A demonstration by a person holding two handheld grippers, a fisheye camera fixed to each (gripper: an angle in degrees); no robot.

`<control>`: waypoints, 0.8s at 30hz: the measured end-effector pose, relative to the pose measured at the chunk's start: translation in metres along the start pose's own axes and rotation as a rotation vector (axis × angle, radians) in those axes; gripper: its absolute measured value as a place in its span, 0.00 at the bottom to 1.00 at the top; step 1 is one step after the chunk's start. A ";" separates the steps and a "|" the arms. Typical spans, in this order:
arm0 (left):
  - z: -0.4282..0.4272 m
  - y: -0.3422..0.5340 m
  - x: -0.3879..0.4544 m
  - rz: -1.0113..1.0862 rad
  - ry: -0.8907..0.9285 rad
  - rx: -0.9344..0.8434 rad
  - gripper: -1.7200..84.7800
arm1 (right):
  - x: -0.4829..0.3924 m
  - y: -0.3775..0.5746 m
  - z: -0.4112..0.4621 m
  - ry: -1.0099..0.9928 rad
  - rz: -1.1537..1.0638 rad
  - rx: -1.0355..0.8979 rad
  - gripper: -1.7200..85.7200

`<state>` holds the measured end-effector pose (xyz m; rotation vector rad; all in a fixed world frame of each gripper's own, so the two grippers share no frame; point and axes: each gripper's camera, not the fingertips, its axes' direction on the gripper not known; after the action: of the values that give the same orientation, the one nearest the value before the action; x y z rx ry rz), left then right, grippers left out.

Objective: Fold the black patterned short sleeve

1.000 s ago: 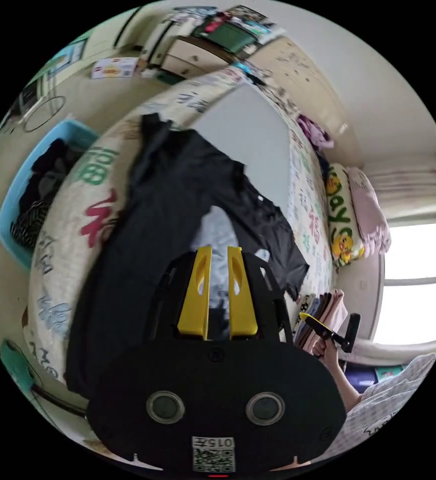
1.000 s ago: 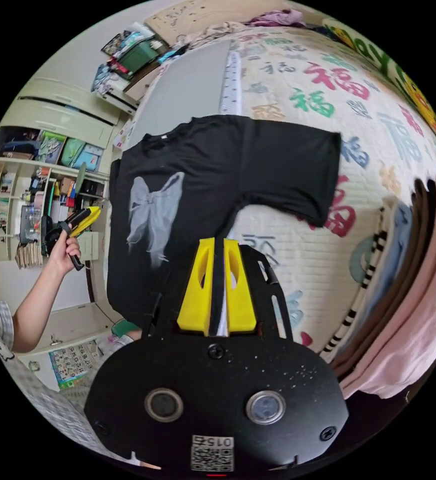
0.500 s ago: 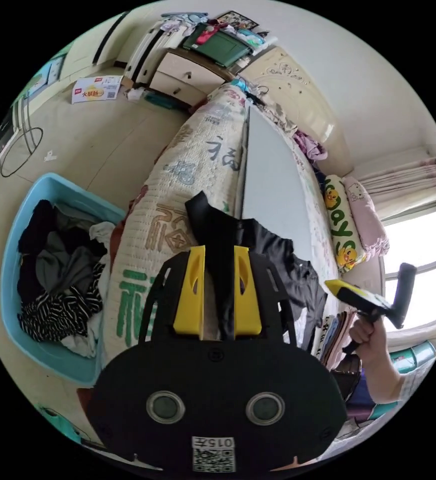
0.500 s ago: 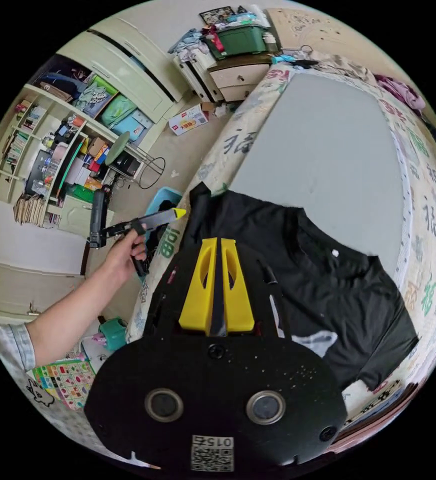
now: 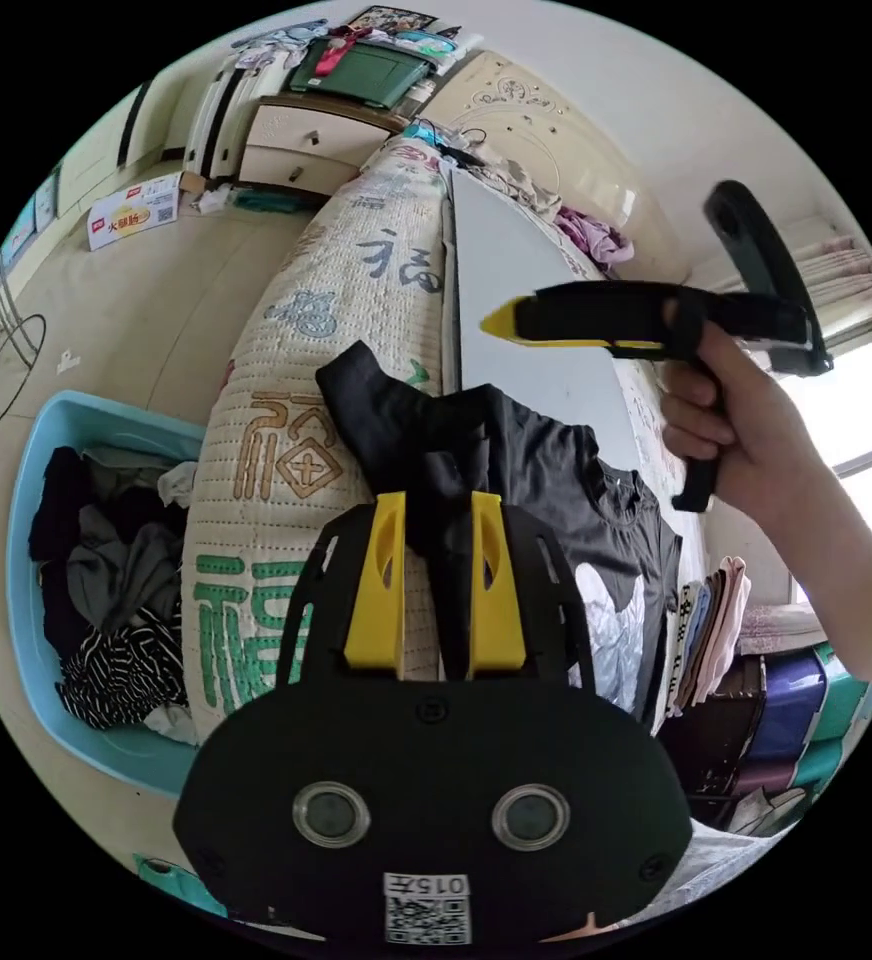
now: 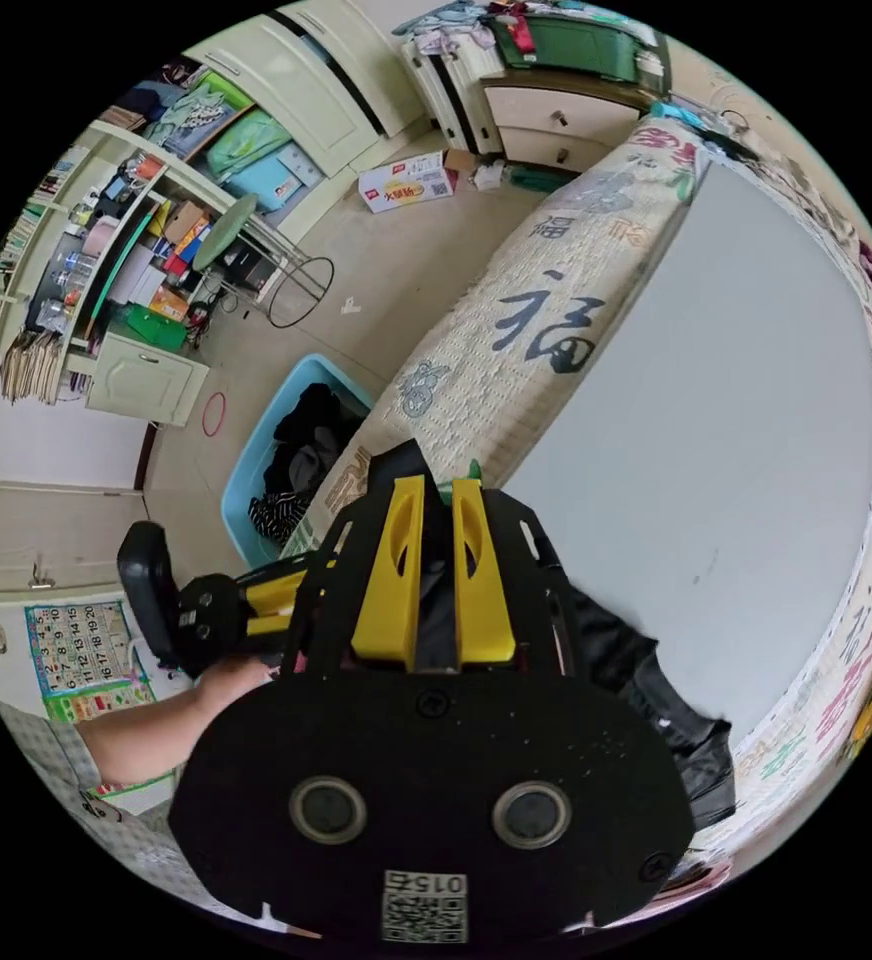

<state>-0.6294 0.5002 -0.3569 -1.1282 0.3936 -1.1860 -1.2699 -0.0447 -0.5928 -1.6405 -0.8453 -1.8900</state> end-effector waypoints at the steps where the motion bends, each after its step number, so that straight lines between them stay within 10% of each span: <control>1: -0.003 0.003 -0.005 -0.010 0.027 0.008 0.10 | 0.000 -0.009 0.000 -0.005 -0.003 -0.019 0.10; 24: -0.105 0.164 -0.118 -0.572 0.013 0.310 0.02 | -0.191 -0.092 0.018 0.200 -0.272 -0.227 0.02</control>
<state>-0.6682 0.5445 -0.5771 -0.9848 -0.1205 -1.6862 -1.2945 0.0258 -0.7922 -1.4866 -0.8283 -2.3698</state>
